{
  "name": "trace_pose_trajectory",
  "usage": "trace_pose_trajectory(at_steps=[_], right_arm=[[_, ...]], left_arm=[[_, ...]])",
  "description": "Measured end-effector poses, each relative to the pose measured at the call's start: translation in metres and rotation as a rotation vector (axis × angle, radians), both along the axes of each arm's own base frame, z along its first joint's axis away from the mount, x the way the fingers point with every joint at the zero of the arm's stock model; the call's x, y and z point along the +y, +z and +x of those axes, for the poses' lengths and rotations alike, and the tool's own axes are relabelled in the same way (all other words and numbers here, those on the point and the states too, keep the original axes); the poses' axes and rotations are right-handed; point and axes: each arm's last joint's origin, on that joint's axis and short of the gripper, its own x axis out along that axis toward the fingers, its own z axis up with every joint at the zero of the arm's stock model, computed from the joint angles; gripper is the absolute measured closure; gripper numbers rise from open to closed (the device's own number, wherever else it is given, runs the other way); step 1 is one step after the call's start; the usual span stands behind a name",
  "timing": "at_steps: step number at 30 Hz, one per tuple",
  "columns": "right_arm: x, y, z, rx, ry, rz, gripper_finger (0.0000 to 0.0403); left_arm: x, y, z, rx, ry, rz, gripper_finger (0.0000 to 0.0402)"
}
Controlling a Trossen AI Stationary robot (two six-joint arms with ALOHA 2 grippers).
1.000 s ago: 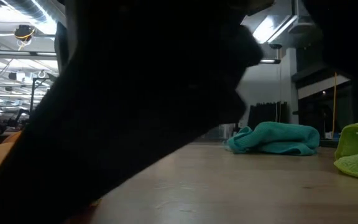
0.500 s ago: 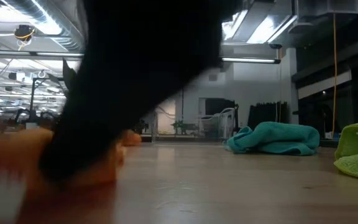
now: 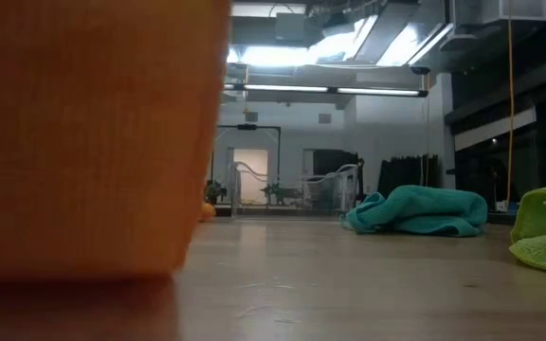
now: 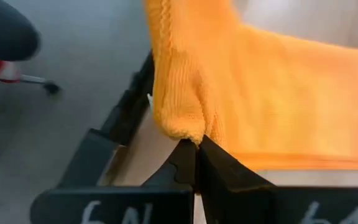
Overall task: Fold microfiber towels
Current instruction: Fold the bottom orange microfiber towel
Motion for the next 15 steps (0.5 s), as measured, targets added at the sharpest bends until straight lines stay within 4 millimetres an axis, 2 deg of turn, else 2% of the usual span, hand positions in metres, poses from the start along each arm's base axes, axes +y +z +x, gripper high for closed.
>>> trace_pose_trajectory(at_steps=[7, 10, 15], right_arm=[[-0.009, 0.003, 0.002, -0.089, -0.053, -0.182, 0.0398], [-0.019, 0.005, 0.009, -0.132, -0.083, -0.274, 0.0398], [-0.05, 0.005, 0.029, -0.156, -0.146, -0.341, 0.0398]], left_arm=[[0.011, 0.014, -0.009, 0.047, 0.035, 0.19, 0.0401], [0.019, 0.012, -0.013, 0.089, 0.044, 0.286, 0.0401], [0.043, 0.007, -0.018, 0.22, 0.15, 0.42, 0.0401]])
